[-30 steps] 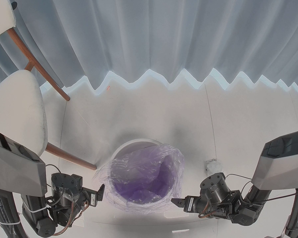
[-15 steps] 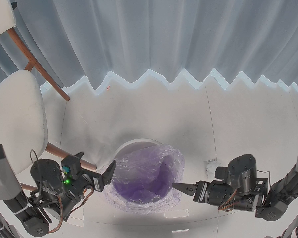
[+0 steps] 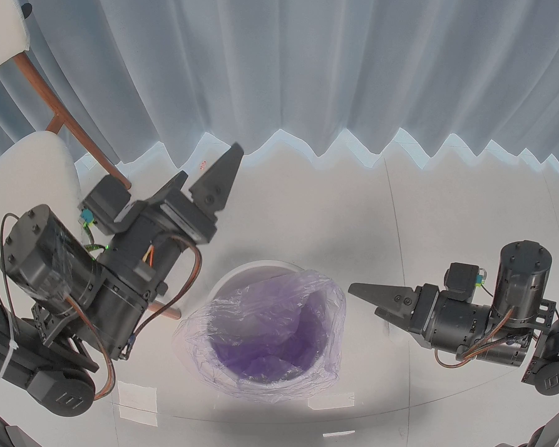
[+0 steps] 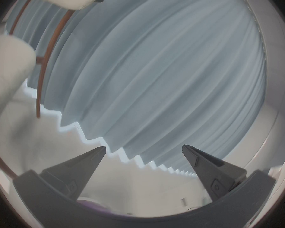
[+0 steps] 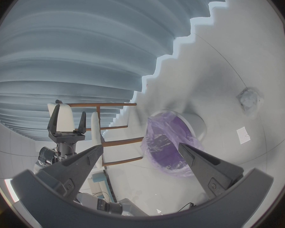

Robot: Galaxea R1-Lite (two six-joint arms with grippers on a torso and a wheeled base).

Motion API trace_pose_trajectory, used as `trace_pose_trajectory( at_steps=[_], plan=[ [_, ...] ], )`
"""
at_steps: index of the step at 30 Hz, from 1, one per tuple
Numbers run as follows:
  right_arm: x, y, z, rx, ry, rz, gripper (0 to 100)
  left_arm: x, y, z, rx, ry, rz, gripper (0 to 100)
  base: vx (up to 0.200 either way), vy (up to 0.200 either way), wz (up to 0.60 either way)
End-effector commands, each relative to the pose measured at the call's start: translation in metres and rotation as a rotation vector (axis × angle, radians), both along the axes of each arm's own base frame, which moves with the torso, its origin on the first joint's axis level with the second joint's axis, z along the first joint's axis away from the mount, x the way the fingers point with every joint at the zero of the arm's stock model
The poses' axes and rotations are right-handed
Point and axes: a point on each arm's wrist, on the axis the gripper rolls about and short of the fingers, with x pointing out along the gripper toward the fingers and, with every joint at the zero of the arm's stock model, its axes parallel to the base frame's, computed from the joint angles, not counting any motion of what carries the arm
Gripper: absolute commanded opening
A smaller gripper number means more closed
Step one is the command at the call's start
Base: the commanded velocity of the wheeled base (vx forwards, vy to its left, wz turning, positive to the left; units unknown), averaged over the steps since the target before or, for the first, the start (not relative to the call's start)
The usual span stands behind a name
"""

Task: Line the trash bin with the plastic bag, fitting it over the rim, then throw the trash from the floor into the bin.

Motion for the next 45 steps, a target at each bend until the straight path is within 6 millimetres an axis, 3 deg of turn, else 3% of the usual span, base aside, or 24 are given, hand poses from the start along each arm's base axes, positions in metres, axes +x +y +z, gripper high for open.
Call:
trace_pose_trajectory(
  at_steps=[1,4,7,9,14,21,25,27,28,30,31,33,34,37,39,40,45],
  plan=[
    [-0.005,-0.011,0.017,0.056,-0.042,-0.004,100,0.0,-0.015,0.03,-0.183,-0.011,-0.105,100,0.0,0.0,0.0],
    [-0.007,-0.012,0.016,0.06,-0.037,0.015,100,0.003,-0.02,0.045,-0.27,0.005,-0.175,100,0.0,0.0,0.0],
    [-0.008,-0.014,0.018,0.1,-0.006,0.058,100,0.008,-0.017,0.068,-0.524,0.053,-0.363,100,0.0,0.0,0.0],
    [-0.008,-0.015,0.019,0.115,0.007,0.058,100,0.007,-0.011,0.069,-0.612,0.105,-0.433,100,0.0,0.0,0.0],
    [-0.008,-0.015,0.019,0.116,0.007,0.058,100,0.004,0.005,0.044,-0.501,0.195,-0.547,100,0.0,0.0,0.0],
    [-0.008,-0.015,0.016,0.107,0.019,0.06,100,0.008,0.008,0.037,-0.395,0.29,-0.622,100,0.0,0.0,0.0],
    [-0.009,-0.015,0.017,0.111,0.013,0.061,100,-0.014,0.001,0.017,-0.284,0.368,-0.648,100,0.0,0.0,0.0],
    [-0.009,-0.015,0.017,0.11,0.011,0.06,100,-0.023,0.0,0.0,-0.164,0.344,-0.633,100,0.0,0.0,0.0],
    [-0.009,-0.015,0.017,0.108,0.014,0.06,100,-0.026,0.001,-0.013,-0.024,0.261,-0.595,100,0.0,0.0,0.0],
    [-0.009,-0.015,0.016,0.106,0.013,0.06,100,-0.016,-0.003,-0.034,0.13,0.159,-0.534,100,0.0,0.0,0.0],
    [-0.009,-0.015,0.016,0.106,0.013,0.06,100,-0.016,-0.003,-0.034,0.13,0.159,-0.534,100,0.0,0.0,0.0],
    [-0.009,-0.016,0.016,0.101,0.007,0.057,100,0.004,-0.002,-0.051,0.225,0.046,-0.418,100,0.0,0.0,0.0],
    [-0.009,-0.016,0.017,0.097,-0.003,0.057,100,0.01,0.002,-0.063,0.293,0.076,-0.375,100,0.0,0.0,0.0],
    [-0.01,-0.017,0.016,0.084,-0.015,0.056,100,0.011,0.007,-0.073,0.359,0.095,-0.348,100,0.0,0.0,0.0],
    [-0.011,-0.018,0.016,0.066,-0.036,0.054,100,0.011,0.022,-0.115,0.543,0.188,-0.314,100,0.0,0.0,0.0],
    [-0.011,-0.018,0.017,0.052,-0.054,0.048,100,0.014,0.024,-0.122,0.589,0.186,-0.309,100,0.0,0.0,0.0],
    [-0.009,-0.018,0.015,0.008,-0.051,0.024,100,0.047,0.036,-0.129,0.721,0.076,-0.269,100,0.0,0.0,0.0]
  ],
)
